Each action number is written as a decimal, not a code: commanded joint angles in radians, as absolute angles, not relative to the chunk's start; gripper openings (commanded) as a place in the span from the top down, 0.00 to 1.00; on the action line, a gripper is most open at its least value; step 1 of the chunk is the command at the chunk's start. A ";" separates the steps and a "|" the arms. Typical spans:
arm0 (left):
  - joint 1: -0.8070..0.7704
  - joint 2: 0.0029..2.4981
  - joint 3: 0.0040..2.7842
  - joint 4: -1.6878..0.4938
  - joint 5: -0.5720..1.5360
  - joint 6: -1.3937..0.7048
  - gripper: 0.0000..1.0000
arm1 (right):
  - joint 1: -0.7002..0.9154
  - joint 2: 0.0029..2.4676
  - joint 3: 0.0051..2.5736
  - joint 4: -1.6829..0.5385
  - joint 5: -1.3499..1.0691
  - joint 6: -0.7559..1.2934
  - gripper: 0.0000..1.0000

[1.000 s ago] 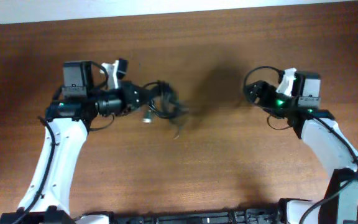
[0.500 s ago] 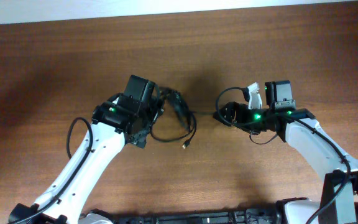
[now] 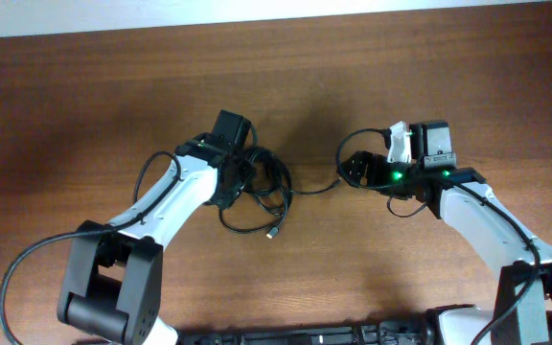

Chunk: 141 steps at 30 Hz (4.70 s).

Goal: Untangle cables

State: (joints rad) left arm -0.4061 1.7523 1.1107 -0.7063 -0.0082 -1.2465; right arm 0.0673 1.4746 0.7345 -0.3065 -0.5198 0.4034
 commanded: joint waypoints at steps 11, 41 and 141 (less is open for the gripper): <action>-0.424 1.848 1.113 -0.718 -0.002 -1.264 0.84 | 0.073 1.473 0.734 -0.345 -0.598 0.389 0.00; -0.403 1.329 1.222 -0.757 0.348 -1.186 1.00 | 0.510 1.473 0.734 0.083 -0.433 0.801 0.19; -0.266 1.320 1.213 -0.799 0.598 0.146 1.00 | -0.289 1.305 0.731 -0.259 -0.852 0.460 0.50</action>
State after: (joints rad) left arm -0.2672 1.3342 1.2125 -0.7544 0.5770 0.0845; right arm -0.3195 1.3010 0.7330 -0.2592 -0.8783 0.4873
